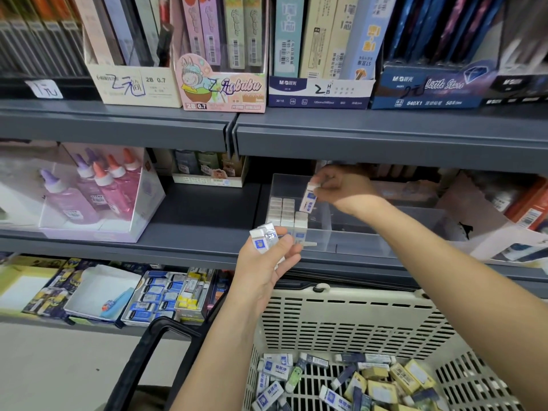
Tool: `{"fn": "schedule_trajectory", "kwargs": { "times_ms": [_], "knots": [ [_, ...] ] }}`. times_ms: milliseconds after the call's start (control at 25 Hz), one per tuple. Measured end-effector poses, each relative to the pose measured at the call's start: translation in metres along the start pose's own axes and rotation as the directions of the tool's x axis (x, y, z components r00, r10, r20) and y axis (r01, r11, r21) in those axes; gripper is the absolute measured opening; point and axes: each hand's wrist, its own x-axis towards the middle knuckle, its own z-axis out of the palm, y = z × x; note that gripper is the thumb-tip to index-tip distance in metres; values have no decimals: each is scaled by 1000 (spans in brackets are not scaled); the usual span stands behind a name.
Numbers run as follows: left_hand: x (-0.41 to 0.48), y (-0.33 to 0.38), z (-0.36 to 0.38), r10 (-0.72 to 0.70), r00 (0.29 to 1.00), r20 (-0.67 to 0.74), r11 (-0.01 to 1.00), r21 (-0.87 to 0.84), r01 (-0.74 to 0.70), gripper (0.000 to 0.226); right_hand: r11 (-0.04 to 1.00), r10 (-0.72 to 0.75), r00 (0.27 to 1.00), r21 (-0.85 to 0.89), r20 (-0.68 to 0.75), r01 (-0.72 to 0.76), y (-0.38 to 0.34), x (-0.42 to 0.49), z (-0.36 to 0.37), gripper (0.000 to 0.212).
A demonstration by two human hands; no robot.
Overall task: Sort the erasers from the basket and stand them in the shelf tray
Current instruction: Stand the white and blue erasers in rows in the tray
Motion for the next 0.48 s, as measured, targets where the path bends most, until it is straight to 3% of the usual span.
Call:
{"fn": "schedule_trajectory", "kwargs": {
  "times_ms": [320, 480],
  "knots": [
    [6, 2, 1, -100, 991, -92, 995, -26, 98, 15, 990, -32, 982, -131, 187, 57, 7, 4, 29, 13],
    [4, 4, 3, -108, 991, -79, 994, -26, 106, 14, 995, -42, 976, -74, 215, 59, 8, 3, 24, 20]
  ]
}}
